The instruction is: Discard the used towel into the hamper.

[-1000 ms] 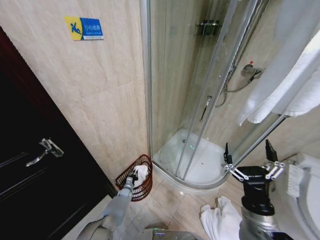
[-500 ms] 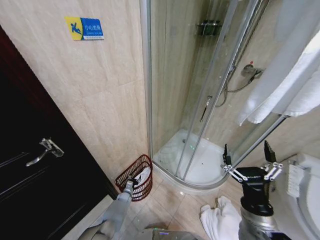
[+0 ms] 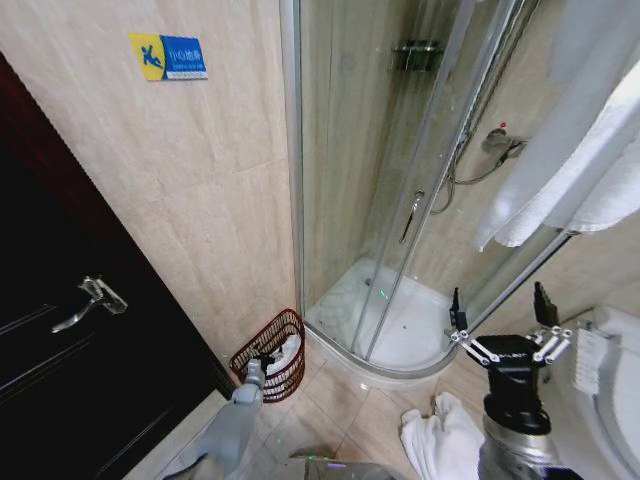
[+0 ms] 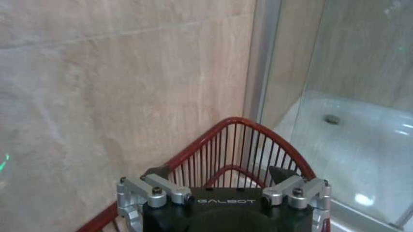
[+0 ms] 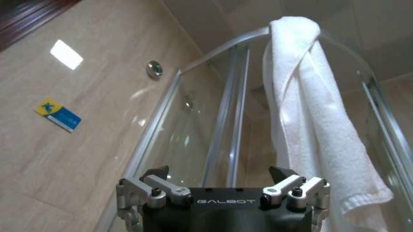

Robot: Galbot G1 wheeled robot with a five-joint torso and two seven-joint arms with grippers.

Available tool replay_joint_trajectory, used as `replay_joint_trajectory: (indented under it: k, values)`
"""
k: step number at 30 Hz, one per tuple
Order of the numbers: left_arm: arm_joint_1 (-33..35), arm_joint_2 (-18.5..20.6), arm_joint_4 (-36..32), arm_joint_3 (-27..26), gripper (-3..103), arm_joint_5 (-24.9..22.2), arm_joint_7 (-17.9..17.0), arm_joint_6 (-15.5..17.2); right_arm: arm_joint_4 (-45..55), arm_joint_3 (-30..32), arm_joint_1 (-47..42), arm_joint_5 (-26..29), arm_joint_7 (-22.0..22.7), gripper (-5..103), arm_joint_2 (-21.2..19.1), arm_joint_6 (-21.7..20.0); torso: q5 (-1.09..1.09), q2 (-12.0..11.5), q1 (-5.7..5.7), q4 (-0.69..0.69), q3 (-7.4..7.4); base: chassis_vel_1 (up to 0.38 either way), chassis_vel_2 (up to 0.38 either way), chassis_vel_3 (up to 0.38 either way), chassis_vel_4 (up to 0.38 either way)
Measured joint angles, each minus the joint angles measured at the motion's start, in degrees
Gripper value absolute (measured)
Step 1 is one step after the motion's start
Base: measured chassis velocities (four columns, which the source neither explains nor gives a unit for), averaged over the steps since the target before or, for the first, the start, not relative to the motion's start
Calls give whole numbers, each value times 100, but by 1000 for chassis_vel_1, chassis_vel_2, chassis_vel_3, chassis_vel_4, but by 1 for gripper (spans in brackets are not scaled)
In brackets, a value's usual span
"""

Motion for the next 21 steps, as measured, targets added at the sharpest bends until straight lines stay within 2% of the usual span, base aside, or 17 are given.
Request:
replay_joint_trajectory:
  k: [1, 4, 5, 8, 9, 12, 13, 16, 18, 20, 21]
  values:
    - [0, 0, 0, 0, 100, 0, 0, 0, 0, 0, 0, 0, 0, 100, 0, 0, 0, 0, 0, 0, 0, 0, 0, 0, 0]
    - [578, 165, -811, -27, 100, -333, -42, 221, 13, -6, 47, 42, 38, 100, 0, -64, -1, 0, 0, 1, 0, 0, 0, 0, 0]
    - [578, 165, -811, -27, 100, -333, -42, 221, 13, -6, 47, 42, 38, 100, 0, -64, -1, 0, 0, 1, 0, 0, 0, 0, 0]
    - [1219, 304, -1763, -114, 100, -643, -80, 376, 45, -116, 89, 24, 41, 100, 0, -124, 1, 0, -1, 1, 0, 0, 0, 0, 0]
    - [1219, 304, -1763, -114, 100, -643, -80, 376, 45, -116, 89, 24, 41, 100, 0, -124, 1, 0, -1, 1, 0, 0, 0, 0, 0]
    - [1880, 377, -2861, -293, 100, -924, -88, 481, 124, -167, 193, 20, 104, 100, -1, -266, 1, 1, -1, 1, 0, 0, 0, 0, 0]
    - [1880, 377, -2861, -293, 100, -924, -88, 481, 124, -167, 193, 20, 104, 100, -1, -266, 1, 1, -1, 1, 0, 0, 0, 0, 0]
    - [2317, 400, -3669, -435, 100, -1022, -90, 548, 286, -88, 271, 137, 431, 100, -98, -535, 0, 1, 0, 1, 0, 0, 0, 0, 0]
    - [2416, 392, -3878, -477, 100, -1028, -91, 559, 342, -46, 302, 204, 551, 100, -145, -632, 0, 1, 0, 1, 0, 0, 0, 0, 0]
    - [2753, 299, -4589, -681, 100, -961, -118, 567, 497, 47, 433, 267, 968, 100, -267, -948, 0, 1, 0, 0, 0, 0, 0, 0, 0]
    - [2753, 299, -4589, -681, 100, -961, -118, 567, 497, 47, 433, 267, 968, 100, -267, -948, 0, 1, 0, 0, 0, 0, 0, 0, 0]
